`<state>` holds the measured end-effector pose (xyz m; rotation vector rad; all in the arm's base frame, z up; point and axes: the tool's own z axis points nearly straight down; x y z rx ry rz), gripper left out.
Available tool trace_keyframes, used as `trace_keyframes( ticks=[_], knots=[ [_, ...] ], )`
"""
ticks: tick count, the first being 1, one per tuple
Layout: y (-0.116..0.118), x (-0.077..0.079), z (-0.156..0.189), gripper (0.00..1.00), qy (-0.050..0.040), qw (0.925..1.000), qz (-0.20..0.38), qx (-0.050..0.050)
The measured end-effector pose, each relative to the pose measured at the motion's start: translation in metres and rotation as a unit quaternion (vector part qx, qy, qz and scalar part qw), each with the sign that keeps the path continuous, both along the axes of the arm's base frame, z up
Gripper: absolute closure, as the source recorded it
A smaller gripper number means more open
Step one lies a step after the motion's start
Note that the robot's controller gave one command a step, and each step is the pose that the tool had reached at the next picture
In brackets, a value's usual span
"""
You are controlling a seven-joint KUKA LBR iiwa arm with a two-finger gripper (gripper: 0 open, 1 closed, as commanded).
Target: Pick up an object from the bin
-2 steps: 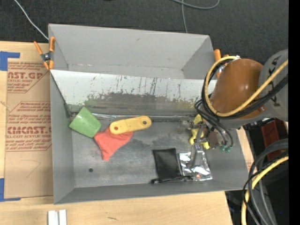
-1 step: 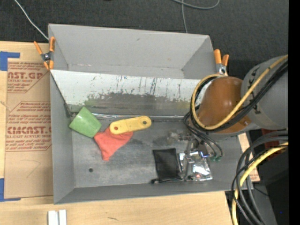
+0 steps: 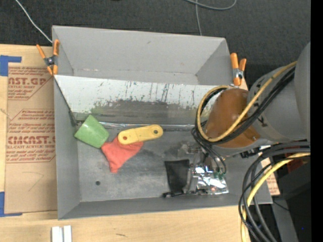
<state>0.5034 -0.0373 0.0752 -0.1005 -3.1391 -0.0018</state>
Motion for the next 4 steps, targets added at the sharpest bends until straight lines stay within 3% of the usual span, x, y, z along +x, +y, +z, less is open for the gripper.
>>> trace_keyframes(
  ticks=[1, 3, 4],
  knots=[
    [-0.006, 0.002, -0.005, 1.0, -0.0001, 0.9829, 0.184, 0.0],
    [-0.006, 0.002, -0.005, 1.0, -0.0001, 0.9829, 0.184, 0.0],
    [-0.073, 0.016, -0.006, 1.0, -0.0007, 0.9678, 0.252, 0.0]
  ],
)
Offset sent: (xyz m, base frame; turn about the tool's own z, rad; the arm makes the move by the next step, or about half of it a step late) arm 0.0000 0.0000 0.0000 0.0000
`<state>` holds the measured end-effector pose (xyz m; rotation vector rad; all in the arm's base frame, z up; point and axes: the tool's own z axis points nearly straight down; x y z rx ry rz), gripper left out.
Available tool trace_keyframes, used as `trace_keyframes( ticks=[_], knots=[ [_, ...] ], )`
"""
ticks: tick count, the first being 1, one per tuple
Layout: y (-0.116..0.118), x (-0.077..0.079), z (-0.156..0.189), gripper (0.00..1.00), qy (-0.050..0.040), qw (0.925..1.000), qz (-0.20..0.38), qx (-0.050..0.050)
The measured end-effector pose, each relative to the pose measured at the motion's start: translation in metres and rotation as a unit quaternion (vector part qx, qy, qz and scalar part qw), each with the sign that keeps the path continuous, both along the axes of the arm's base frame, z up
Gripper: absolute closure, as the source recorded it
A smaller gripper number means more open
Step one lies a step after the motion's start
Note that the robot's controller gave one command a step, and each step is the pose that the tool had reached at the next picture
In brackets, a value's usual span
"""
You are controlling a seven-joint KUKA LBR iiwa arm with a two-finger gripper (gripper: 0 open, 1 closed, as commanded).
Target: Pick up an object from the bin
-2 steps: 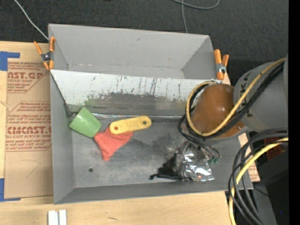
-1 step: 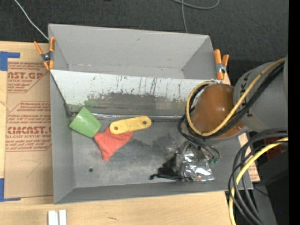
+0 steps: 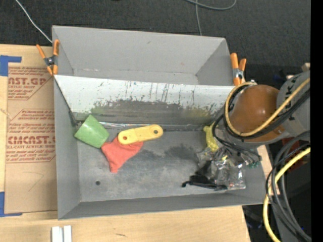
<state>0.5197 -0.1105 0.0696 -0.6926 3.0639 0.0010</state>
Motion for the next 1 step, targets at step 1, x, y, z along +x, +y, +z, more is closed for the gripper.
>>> trace_keyframes(
  ticks=[1],
  knots=[
    [0.0, 0.0, 0.0, 1.0, 0.0, 1.0, 0.0, 0.0]
  ],
)
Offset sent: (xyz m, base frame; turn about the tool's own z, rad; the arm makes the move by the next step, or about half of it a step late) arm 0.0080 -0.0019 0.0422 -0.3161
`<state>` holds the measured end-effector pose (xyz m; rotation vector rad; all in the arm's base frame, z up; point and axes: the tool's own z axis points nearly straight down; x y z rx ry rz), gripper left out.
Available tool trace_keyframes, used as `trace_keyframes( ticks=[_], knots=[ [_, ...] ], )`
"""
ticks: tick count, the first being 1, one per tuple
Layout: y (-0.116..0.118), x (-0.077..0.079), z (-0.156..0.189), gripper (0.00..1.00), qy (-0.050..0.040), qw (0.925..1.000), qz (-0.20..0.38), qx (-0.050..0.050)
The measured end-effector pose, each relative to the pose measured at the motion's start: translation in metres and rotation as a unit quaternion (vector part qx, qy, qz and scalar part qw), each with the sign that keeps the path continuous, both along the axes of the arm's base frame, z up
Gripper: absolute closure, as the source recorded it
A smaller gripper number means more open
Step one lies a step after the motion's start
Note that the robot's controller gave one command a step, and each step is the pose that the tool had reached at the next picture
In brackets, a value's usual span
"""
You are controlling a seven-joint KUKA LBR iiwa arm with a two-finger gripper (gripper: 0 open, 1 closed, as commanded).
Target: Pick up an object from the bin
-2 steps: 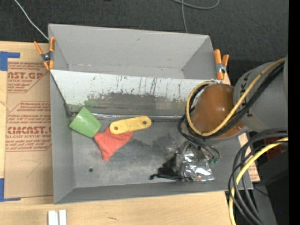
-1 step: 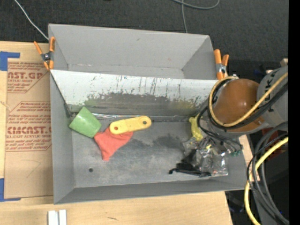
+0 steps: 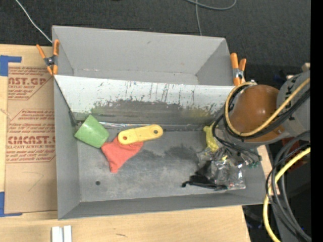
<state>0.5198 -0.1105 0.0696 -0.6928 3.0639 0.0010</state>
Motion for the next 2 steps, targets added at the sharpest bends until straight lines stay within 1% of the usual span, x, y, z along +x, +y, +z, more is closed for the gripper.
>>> trace_keyframes(
  ticks=[1, 2],
  knots=[
    [0.0, 0.008, 0.038, 1.0, -0.0009, 0.9898, 0.143, 0.0],
    [0.023, 0.007, 0.0, 1.0, -0.0002, 0.9994, 0.035, 0.001]
  ],
)
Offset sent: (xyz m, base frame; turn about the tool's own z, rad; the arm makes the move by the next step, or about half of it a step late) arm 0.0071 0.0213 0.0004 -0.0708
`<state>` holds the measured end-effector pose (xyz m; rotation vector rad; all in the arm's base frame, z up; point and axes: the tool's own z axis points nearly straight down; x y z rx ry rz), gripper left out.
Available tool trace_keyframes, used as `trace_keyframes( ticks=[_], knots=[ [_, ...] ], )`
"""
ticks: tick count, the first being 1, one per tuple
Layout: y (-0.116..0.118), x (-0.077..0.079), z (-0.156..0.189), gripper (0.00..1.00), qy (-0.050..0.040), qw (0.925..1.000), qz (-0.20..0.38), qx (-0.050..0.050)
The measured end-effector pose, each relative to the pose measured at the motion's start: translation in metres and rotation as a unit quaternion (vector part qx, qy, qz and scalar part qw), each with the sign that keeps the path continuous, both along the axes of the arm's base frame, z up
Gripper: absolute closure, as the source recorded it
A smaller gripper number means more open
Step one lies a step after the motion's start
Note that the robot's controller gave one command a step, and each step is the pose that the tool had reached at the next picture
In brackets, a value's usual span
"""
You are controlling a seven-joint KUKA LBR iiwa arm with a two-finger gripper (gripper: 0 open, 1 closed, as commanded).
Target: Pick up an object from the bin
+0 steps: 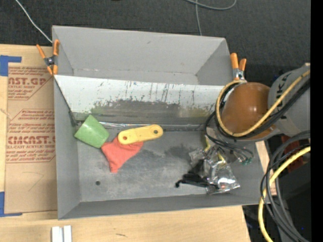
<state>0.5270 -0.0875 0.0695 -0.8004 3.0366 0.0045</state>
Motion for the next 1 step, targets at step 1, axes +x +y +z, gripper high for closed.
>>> trace_keyframes(
  ticks=[1],
  knots=[
    [0.0, 0.0, 0.0, 1.0, 0.0, 1.0, 0.0, 0.0]
  ],
)
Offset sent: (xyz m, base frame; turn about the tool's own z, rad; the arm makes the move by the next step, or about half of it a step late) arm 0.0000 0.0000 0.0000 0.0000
